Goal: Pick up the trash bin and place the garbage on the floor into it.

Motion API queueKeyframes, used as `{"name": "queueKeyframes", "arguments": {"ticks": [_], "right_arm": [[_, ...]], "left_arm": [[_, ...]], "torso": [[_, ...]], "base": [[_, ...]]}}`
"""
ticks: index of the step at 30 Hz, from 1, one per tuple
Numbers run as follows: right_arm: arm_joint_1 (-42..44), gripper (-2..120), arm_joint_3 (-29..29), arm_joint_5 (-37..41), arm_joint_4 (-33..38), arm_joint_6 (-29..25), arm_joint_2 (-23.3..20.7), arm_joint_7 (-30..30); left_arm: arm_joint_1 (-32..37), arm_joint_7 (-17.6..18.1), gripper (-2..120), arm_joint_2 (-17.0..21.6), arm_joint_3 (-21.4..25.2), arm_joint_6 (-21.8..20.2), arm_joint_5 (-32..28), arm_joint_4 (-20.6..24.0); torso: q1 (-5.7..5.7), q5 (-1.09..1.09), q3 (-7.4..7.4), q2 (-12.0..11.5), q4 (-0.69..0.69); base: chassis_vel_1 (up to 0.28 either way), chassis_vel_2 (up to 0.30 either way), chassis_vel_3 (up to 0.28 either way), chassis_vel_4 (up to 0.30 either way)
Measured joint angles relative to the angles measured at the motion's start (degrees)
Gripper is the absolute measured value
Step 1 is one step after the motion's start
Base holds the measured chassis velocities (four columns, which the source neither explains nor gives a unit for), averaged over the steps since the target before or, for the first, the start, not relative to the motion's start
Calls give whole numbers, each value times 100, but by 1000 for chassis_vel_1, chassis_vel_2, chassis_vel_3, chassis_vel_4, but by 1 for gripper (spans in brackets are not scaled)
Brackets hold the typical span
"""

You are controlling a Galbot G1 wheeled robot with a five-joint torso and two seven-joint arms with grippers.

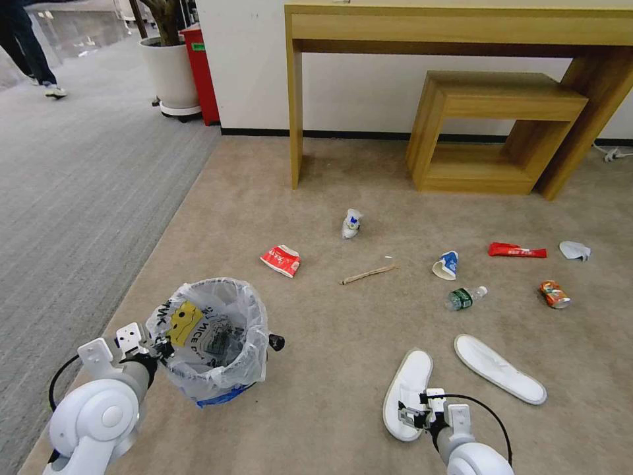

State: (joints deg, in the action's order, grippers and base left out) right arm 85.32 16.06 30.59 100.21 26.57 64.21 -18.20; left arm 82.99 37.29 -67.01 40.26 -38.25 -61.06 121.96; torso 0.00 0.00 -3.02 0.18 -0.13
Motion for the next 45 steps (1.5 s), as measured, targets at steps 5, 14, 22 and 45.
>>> {"name": "queueKeyframes", "arguments": {"ticks": [5, 14, 22, 45], "right_arm": [[-83, 100, -37, -43, -141, -51, 35, -6], [-238, 100, -93, -89, -371, -91, 80, -6], [-372, 100, -173, -194, -625, -155, 174, -21], [-491, 100, -196, -517, -882, -325, 141, -110]], "left_arm": [[-8, -19, 0, 0, -1, 4, 6, -31], [-20, -32, 0, -10, -11, 13, 17, -82], [-39, -52, 0, -27, -27, 22, 30, -110], [-63, -115, 0, -40, -40, 67, 63, -166]], "torso": [[0, 0, 0, 0, 0], [0, 0, 0, 0, 0], [0, 0, 0, 0, 0], [0, 0, 0, 0, 0]], "base": [[0, 0, 0, 0], [0, 0, 0, 0], [0, 0, 0, 0], [0, 0, 0, 0]]}}
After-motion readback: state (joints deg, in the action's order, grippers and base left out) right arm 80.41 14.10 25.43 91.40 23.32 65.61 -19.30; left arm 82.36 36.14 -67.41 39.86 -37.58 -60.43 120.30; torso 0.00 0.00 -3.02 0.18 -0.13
